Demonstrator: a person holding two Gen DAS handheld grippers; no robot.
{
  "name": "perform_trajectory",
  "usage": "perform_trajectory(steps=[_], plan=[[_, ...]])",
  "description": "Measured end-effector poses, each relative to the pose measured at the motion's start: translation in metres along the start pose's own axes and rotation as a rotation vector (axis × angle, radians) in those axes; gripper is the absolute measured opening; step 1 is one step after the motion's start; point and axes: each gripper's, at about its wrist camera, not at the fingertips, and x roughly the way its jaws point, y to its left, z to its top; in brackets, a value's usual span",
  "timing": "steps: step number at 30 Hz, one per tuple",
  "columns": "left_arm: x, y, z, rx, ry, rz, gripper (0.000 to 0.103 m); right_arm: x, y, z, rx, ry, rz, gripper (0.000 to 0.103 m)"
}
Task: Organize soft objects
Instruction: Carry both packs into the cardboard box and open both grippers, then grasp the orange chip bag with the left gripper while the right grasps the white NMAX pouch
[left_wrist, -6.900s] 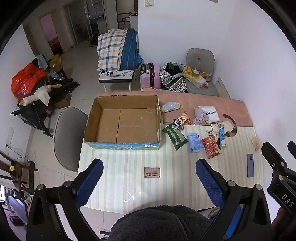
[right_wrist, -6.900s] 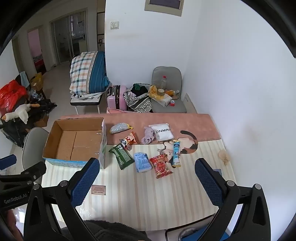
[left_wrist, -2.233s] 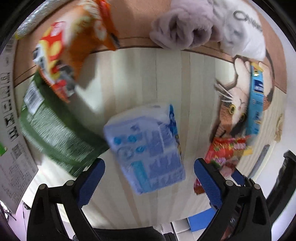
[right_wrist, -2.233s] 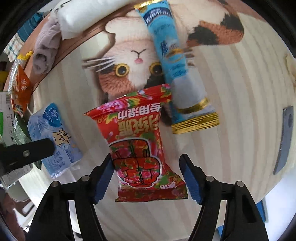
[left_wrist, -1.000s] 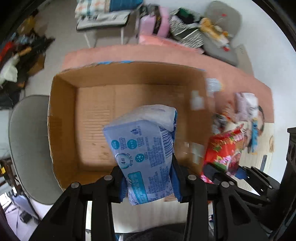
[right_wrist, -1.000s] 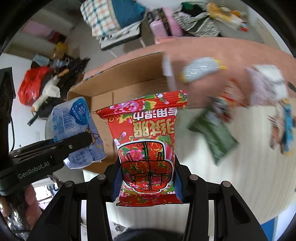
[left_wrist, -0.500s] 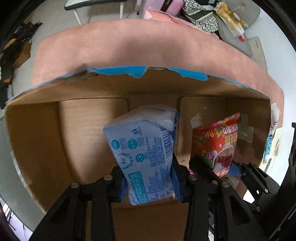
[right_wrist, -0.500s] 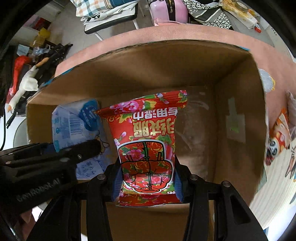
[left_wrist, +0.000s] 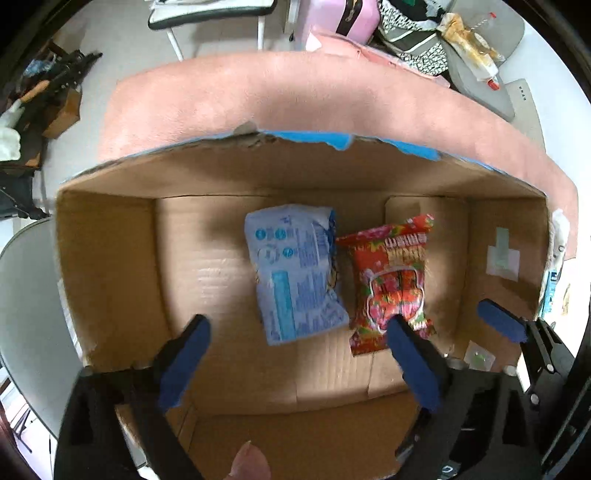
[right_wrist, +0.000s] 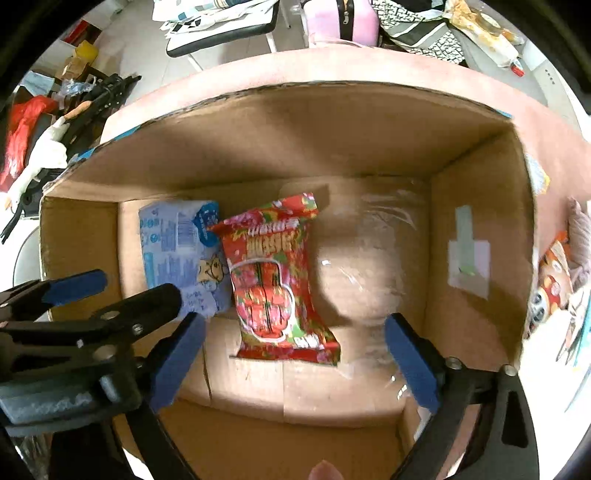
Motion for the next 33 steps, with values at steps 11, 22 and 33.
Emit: perform_trajectory(steps=[11, 22, 33], plan=[[-0.051, 0.012, -0.081, -0.008, -0.207, 0.057, 0.100, -0.063, -0.027, -0.098, -0.021, -0.110, -0.050, 0.103], [-0.082, -0.022, -0.124, 0.012, -0.334, 0.090, 0.103, -0.135, -0.051, -0.168, -0.024, -0.217, 0.039, 0.103], [-0.104, -0.219, -0.087, 0.417, -0.433, 0.199, 0.103, -0.206, -0.259, -0.173, 0.176, -0.256, -0.021, 0.103]])
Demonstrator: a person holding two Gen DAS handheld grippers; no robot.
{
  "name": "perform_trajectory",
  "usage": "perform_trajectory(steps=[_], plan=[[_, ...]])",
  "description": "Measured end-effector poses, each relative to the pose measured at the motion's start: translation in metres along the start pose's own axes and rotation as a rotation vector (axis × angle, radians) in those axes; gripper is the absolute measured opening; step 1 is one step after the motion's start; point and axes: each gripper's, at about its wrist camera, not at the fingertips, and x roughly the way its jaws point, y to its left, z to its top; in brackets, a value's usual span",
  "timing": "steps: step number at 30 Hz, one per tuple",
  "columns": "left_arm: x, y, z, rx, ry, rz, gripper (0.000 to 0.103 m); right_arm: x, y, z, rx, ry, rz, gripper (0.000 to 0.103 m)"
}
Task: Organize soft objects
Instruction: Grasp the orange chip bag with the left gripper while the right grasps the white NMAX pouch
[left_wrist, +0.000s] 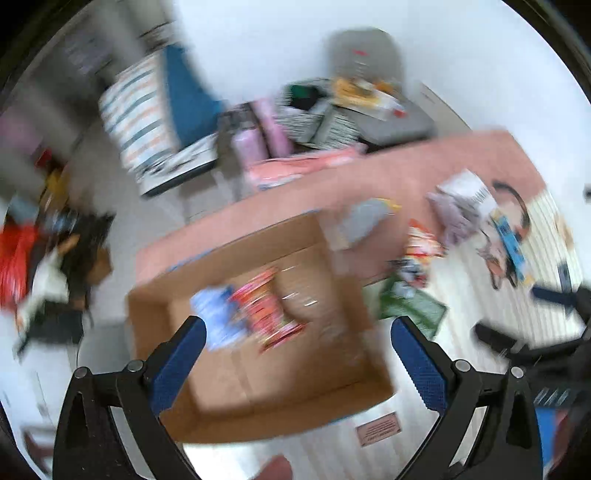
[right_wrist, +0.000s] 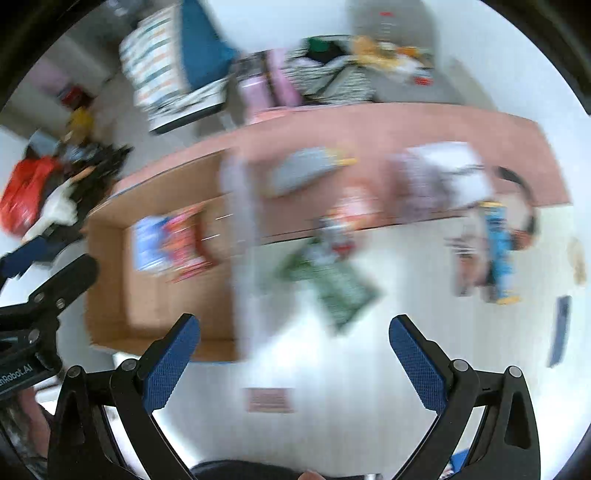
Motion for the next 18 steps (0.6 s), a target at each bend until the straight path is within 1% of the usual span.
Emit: perform_trajectory(steps=[2, 4, 5, 6, 8, 9, 12, 15, 17, 18], plan=[[0.027, -0.028, 0.024, 0.071, 0.066, -0.023, 0.103, 0.004, -0.049, 0.017, 0.044, 0.009, -0.044, 0.103], [0.065, -0.058, 0.047, 0.133, 0.146, -0.037, 0.102, 0.013, -0.090, 0.034, 0.081, 0.026, -0.071, 0.103], [0.081, -0.069, 0.055, 0.154, 0.176, -0.041, 0.100, 0.020, -0.114, 0.045, 0.098, 0.036, -0.086, 0.103], [0.098, -0.080, 0.062, 0.171, 0.204, -0.038, 0.097, 0.027, -0.129, 0.054, 0.103, 0.046, -0.089, 0.103], [0.130, -0.103, 0.075, 0.208, 0.258, -0.036, 0.085, 0.043, -0.156, 0.073, 0.107, 0.066, -0.091, 0.103], [0.145, -0.112, 0.079, 0.228, 0.283, -0.036, 0.084, 0.053, -0.169, 0.085, 0.099, 0.081, -0.095, 0.103], [0.188, -0.137, 0.088, 0.297, 0.362, -0.041, 0.084, 0.081, -0.194, 0.114, 0.086, 0.126, -0.096, 0.103], [0.215, -0.151, 0.090, 0.345, 0.409, -0.036, 0.084, 0.111, -0.205, 0.139, 0.053, 0.166, -0.104, 0.103], [0.229, -0.160, 0.091, 0.358, 0.450, -0.082, 0.084, 0.129, -0.208, 0.156, 0.029, 0.191, -0.102, 0.103], [0.234, -0.162, 0.094, 0.344, 0.467, -0.124, 0.084, 0.138, -0.209, 0.163, 0.016, 0.206, -0.093, 0.103]])
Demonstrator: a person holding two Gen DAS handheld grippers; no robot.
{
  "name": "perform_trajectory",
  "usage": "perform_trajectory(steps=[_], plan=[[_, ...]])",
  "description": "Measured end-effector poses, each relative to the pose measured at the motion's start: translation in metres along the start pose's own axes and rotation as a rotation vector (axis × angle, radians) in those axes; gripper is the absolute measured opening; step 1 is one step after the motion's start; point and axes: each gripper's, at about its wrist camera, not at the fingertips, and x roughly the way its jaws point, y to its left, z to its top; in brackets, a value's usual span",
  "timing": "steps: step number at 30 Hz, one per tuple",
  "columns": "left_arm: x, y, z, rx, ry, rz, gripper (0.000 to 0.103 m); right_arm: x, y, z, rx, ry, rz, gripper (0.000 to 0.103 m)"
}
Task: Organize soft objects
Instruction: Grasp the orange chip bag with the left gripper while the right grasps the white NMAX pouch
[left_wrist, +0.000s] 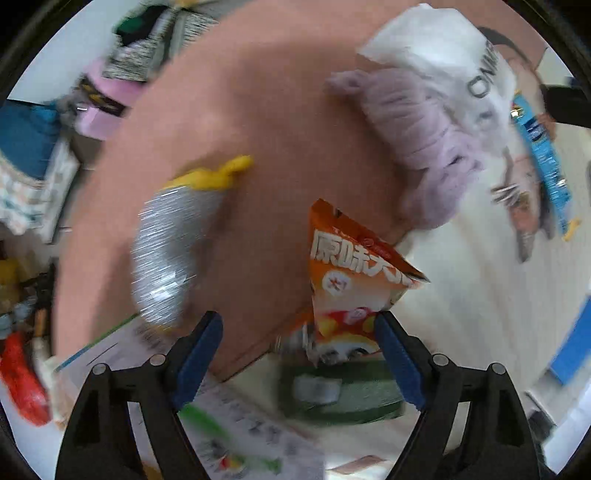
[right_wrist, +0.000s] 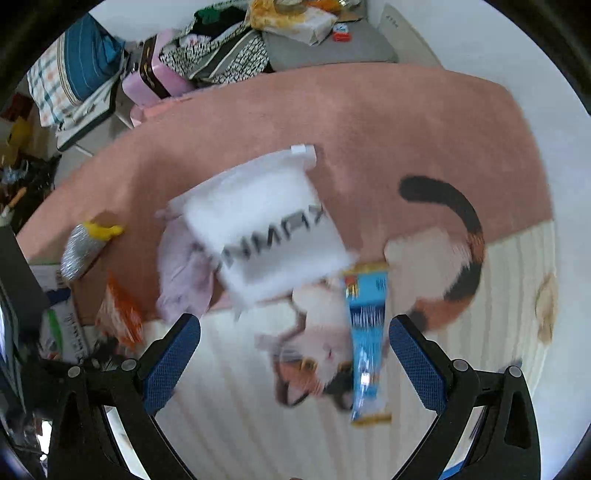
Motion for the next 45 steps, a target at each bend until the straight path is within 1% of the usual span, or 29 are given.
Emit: perform_trajectory(steps=[1, 4, 6, 8, 9, 11, 13, 15, 16, 18, 22, 26, 27, 29, 31, 33, 35, 36, 38, 39, 41, 44, 45], plan=[[0.002, 0.000, 0.004, -0.017, 0.006, -0.016, 0.084, 0.006, 0.002, 0.007, -0.010, 0.011, 0.004, 0.103], [0.008, 0.004, 0.012, -0.078, 0.014, -0.002, 0.081, 0.026, 0.009, 0.028, -0.060, 0.035, -0.010, 0.103], [0.013, 0.012, 0.013, -0.150, 0.026, -0.044, 0.077, 0.039, 0.010, 0.040, -0.065, 0.054, 0.000, 0.103], [0.017, 0.024, 0.012, -0.237, 0.035, -0.110, 0.071, 0.048, 0.009, 0.050, -0.062, 0.068, 0.016, 0.103], [0.019, 0.030, 0.011, -0.283, 0.034, -0.143, 0.069, 0.052, 0.007, 0.053, -0.048, 0.083, 0.030, 0.103], [0.023, 0.043, 0.008, -0.380, 0.032, -0.194, 0.060, 0.061, 0.002, 0.056, -0.001, 0.128, 0.080, 0.103], [0.027, 0.056, 0.003, -0.461, 0.032, -0.233, 0.059, 0.068, -0.005, 0.054, 0.045, 0.168, 0.122, 0.100], [0.031, 0.063, -0.001, -0.500, 0.036, -0.280, 0.059, 0.072, -0.007, 0.050, 0.051, 0.194, 0.140, 0.099], [0.033, 0.063, -0.003, -0.503, 0.033, -0.303, 0.059, 0.074, -0.007, 0.047, 0.042, 0.189, 0.132, 0.099], [0.034, 0.060, -0.005, -0.471, 0.025, -0.301, 0.059, 0.075, -0.006, 0.044, 0.029, 0.158, 0.105, 0.099], [0.032, 0.043, -0.004, -0.381, 0.019, -0.235, 0.059, 0.074, 0.000, 0.045, 0.022, 0.133, 0.079, 0.099], [0.031, 0.029, -0.004, -0.335, 0.014, -0.181, 0.059, 0.077, 0.005, 0.049, 0.029, 0.129, 0.038, 0.099], [0.032, 0.027, -0.003, -0.336, 0.015, -0.173, 0.059, 0.078, 0.003, 0.051, 0.038, 0.129, 0.030, 0.099], [0.037, 0.012, 0.002, -0.346, 0.015, -0.161, 0.059, 0.081, 0.003, 0.053, 0.054, 0.136, 0.024, 0.099], [0.038, 0.009, 0.003, -0.364, 0.010, -0.151, 0.050, 0.084, 0.004, 0.053, 0.061, 0.144, 0.010, 0.099], [0.037, 0.011, 0.003, -0.378, -0.001, -0.150, 0.049, 0.088, 0.004, 0.051, 0.068, 0.145, -0.009, 0.099], [0.034, 0.014, -0.002, -0.388, -0.017, -0.136, 0.046, 0.088, 0.002, 0.053, 0.078, 0.135, -0.008, 0.089], [0.033, 0.016, -0.006, -0.395, -0.024, -0.132, 0.045, 0.086, 0.001, 0.052, 0.104, 0.118, -0.016, 0.087], [0.025, 0.019, -0.006, -0.409, -0.036, -0.135, 0.045, 0.079, 0.000, 0.047, 0.113, 0.103, -0.021, 0.080], [0.016, 0.020, 0.008, -0.415, -0.041, -0.137, 0.045, 0.076, 0.001, 0.044, 0.114, 0.094, -0.032, 0.080], [0.005, 0.033, 0.006, -0.428, -0.062, -0.144, 0.045, 0.066, 0.000, 0.037, 0.120, 0.065, -0.044, 0.079], [-0.015, 0.037, -0.009, -0.446, -0.113, -0.153, 0.045, 0.047, -0.002, 0.025, 0.143, 0.033, -0.018, 0.079], [-0.027, 0.040, -0.014, -0.450, -0.129, -0.161, 0.045, 0.037, -0.001, 0.019, 0.147, 0.016, -0.005, 0.078]])
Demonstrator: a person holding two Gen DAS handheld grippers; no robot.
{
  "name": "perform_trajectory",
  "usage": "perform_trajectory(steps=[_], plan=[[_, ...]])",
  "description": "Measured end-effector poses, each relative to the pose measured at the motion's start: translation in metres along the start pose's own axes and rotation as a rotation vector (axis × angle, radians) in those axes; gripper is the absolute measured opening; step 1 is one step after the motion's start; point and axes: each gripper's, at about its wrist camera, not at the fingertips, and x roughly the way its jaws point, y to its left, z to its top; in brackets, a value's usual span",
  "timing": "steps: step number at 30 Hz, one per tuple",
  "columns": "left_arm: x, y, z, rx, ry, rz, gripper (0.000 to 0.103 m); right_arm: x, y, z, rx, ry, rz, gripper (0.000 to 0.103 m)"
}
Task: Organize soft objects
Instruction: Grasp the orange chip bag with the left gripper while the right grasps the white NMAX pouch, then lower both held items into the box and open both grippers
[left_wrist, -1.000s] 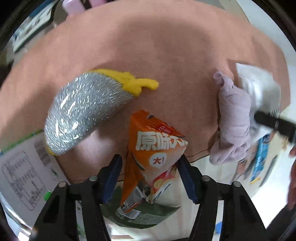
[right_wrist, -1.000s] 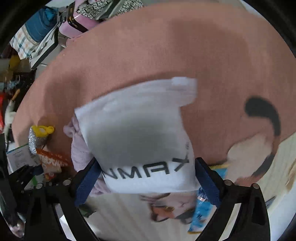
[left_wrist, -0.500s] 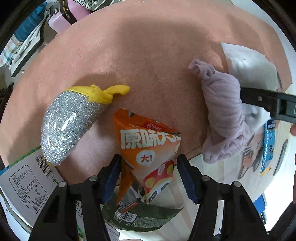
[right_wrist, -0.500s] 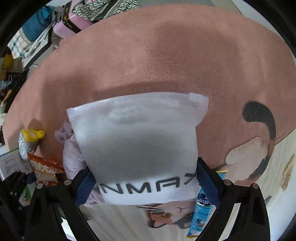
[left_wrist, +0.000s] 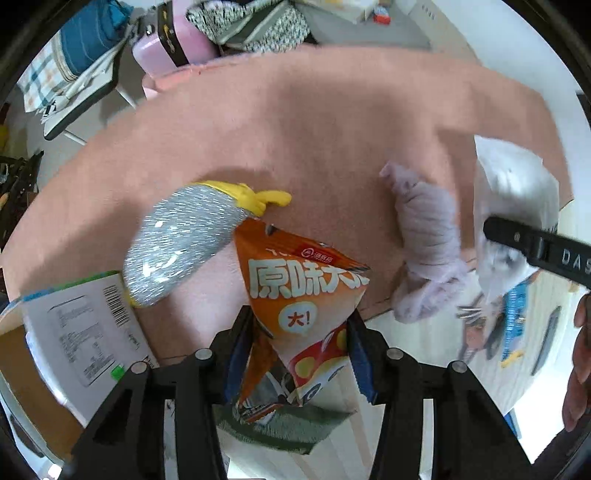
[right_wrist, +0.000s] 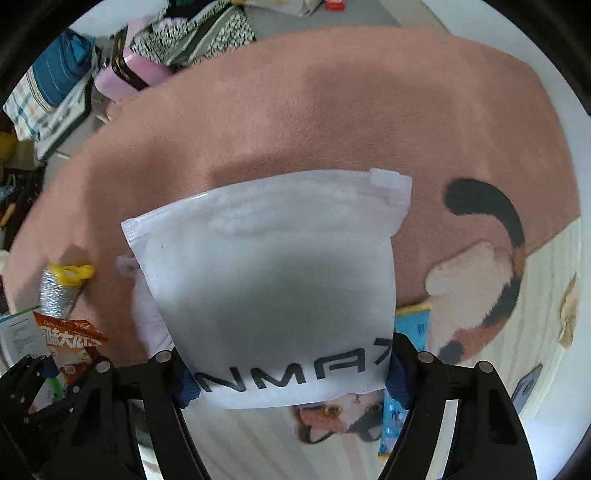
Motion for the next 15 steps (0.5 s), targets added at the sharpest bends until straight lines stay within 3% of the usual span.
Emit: perform_trajectory(steps=[7, 10, 15], plan=[[-0.092, 0.026, -0.049, -0.033, -0.152, -0.108, 0.045, -0.083, 0.033, -0.065, -0.051, -0.134, 0.083, 0.078], [-0.133, 0.054, -0.076, -0.061, -0.205, -0.133, 0.045, -0.116, 0.074, -0.099, -0.084, -0.175, 0.144, 0.078], [-0.161, 0.132, -0.134, -0.132, -0.244, -0.109, 0.045, -0.141, 0.160, -0.169, -0.175, -0.183, 0.232, 0.078]])
